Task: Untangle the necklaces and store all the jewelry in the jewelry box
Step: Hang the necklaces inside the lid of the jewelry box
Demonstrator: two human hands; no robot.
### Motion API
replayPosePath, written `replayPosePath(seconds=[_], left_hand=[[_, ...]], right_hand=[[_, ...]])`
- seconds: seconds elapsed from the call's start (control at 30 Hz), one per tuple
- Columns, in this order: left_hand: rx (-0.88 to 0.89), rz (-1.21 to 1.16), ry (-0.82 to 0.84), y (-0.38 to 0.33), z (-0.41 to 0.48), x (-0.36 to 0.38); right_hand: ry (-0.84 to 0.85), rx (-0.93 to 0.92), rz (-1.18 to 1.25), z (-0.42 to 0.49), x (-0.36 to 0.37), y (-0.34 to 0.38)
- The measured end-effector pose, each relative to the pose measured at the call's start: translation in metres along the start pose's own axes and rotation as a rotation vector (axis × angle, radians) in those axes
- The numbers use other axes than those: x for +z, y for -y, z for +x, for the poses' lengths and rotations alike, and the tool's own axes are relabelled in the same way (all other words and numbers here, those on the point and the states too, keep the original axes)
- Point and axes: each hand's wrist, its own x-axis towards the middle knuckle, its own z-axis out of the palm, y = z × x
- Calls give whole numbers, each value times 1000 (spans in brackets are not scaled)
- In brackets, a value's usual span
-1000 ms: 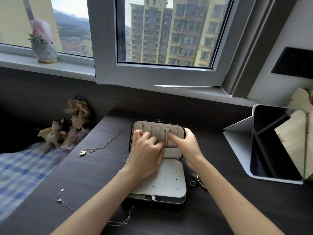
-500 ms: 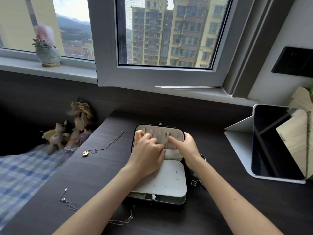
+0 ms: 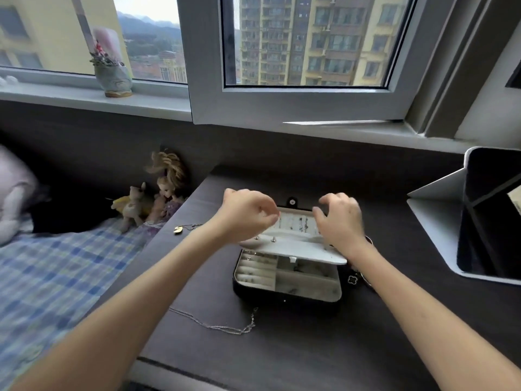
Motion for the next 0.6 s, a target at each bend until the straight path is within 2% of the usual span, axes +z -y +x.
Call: replayPosePath(seconds=[0.07, 0.13, 0.3, 0.37, 0.5, 0.6], left_hand=[[-17, -54, -12, 10, -23, -17], [-84, -87, 36, 24, -48, -31], [-395, 47, 173, 71, -102, -60], [-459, 99, 216, 84, -118, -66], [-488, 127, 319, 89, -139, -69], [-421, 97, 297, 84, -144, -71]], right_hand=[[-62, -127, 98, -13, -14, 20], [-39, -245, 169, -27, -26, 41], [147, -528, 284, -72, -38, 91], [224, -623, 266, -85, -29, 107], [253, -711, 241, -99, -14, 131], [303, -731, 241, -106, -9, 142]])
